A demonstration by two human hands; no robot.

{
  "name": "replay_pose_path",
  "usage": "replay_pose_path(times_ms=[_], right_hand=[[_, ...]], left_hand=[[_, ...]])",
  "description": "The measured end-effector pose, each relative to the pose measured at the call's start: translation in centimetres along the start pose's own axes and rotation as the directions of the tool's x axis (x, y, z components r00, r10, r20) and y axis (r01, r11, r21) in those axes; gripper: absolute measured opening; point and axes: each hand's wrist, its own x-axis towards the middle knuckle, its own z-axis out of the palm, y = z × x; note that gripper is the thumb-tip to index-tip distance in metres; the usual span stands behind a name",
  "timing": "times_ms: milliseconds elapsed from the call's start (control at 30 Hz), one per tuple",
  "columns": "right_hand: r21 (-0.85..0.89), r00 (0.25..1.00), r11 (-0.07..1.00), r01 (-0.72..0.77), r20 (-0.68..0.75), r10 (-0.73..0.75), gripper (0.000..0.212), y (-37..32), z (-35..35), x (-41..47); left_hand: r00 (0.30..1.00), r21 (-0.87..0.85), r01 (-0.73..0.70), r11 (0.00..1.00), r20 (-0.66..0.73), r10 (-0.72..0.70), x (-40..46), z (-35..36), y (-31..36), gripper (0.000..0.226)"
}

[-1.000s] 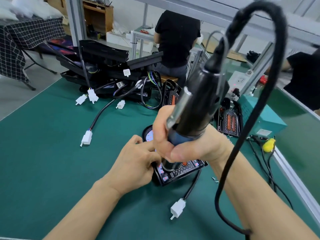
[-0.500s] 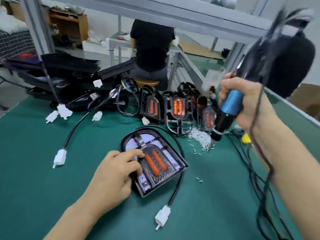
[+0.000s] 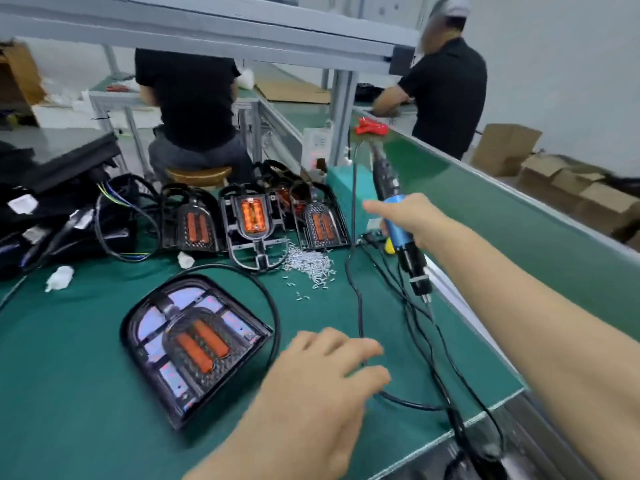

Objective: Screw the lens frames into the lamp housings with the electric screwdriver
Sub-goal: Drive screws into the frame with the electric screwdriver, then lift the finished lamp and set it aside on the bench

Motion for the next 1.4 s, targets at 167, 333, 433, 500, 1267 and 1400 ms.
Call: replay_pose_path(times_ms=[167,333,433,500,1267,1400], right_hand=[[-0.502,0.991,0.864,0.029,0.125,0.039,0.085,2.7,1.2,0.1],[-0.647,0.979,0.754,0.116,0.201,0.022,0.087,5.2,2.5,-0.6],[-0.703,0.98,0.697,0.143,0.201,0.002,0.068,5.1,3.0,-0.8],[-0.752,0.981,0.638,0.163,0.193,-0.022,0.062,4.9,3.4,-0.8],[-0.933,0.979,0.334,0.131,0.069,-0.191,0.043,5.0,5.0,-0.9],[-0.898,0.992,0.425,0.111,0.076,-0.097,0.043,4.8,3.6,-1.1]], left_hand=[[0.984,0.109,0.018,0.994,0.177,-0.037,0.5,1.9,0.2,0.047],[0.955,-0.059,0.273,0.96,-0.103,-0.278,-1.9,-0.3,-2.6,0.034],[0.847,-0.145,0.451,0.881,-0.24,-0.474,-2.9,-2.4,-3.9,0.026],[0.84,-0.138,0.468,0.873,-0.238,-0.488,-3.3,-3.0,-4.1,0.022],[0.056,-0.345,0.937,0.049,0.012,-0.998,-10.9,-5.4,-9.2,0.052],[0.034,-0.409,0.912,0.001,0.075,-0.997,-10.3,-4.2,-9.3,0.065]])
